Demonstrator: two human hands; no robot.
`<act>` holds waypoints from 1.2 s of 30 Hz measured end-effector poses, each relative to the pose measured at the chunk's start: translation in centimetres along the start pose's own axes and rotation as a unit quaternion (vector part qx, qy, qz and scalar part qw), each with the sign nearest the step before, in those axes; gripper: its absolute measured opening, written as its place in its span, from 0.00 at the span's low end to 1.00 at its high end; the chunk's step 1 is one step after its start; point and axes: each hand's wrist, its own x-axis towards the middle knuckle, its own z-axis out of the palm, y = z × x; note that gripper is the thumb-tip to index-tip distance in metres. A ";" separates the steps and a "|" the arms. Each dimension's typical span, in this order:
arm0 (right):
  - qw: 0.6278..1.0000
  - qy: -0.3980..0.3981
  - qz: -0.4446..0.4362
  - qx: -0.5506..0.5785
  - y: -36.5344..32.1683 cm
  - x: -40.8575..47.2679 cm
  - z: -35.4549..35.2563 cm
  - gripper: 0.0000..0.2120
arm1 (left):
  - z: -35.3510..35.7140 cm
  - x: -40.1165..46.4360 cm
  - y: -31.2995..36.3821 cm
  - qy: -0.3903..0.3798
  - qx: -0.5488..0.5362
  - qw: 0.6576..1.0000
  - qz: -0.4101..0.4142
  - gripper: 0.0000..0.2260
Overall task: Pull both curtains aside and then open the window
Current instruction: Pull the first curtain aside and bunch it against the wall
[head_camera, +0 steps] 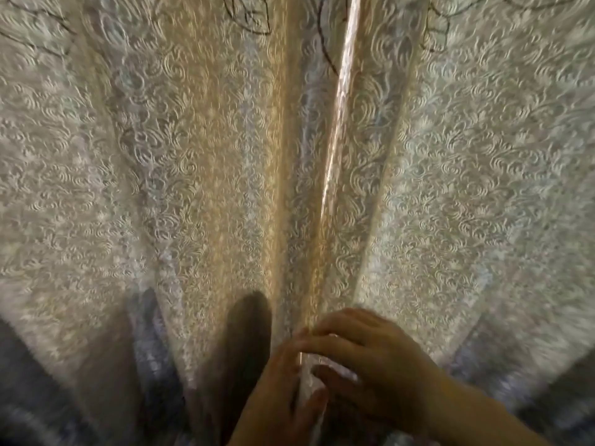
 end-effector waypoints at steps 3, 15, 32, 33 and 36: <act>0.967 -0.100 -0.079 -0.222 2.5 4.1 -1.4 0.09 | 1.4 4.1 1.1 0.070 0.015 0.997 0.006 0.28; 0.817 -0.365 0.028 -0.446 10.6 2.8 -6.6 0.21 | 8.7 12.5 6.5 0.052 0.015 0.995 0.078 0.22; 0.861 -0.090 0.029 -0.500 27.9 -23.5 -23.7 0.08 | 35.5 21.2 25.9 0.016 -0.177 0.979 0.096 0.19; 0.859 -0.080 0.037 -0.504 28.9 -24.9 -24.9 0.08 | 36.9 21.9 27.3 0.010 -0.188 0.977 0.103 0.18; 0.857 -0.062 0.062 -0.507 32.1 -28.7 -28.0 0.08 | 40.9 23.6 30.7 -0.017 -0.208 0.972 0.110 0.21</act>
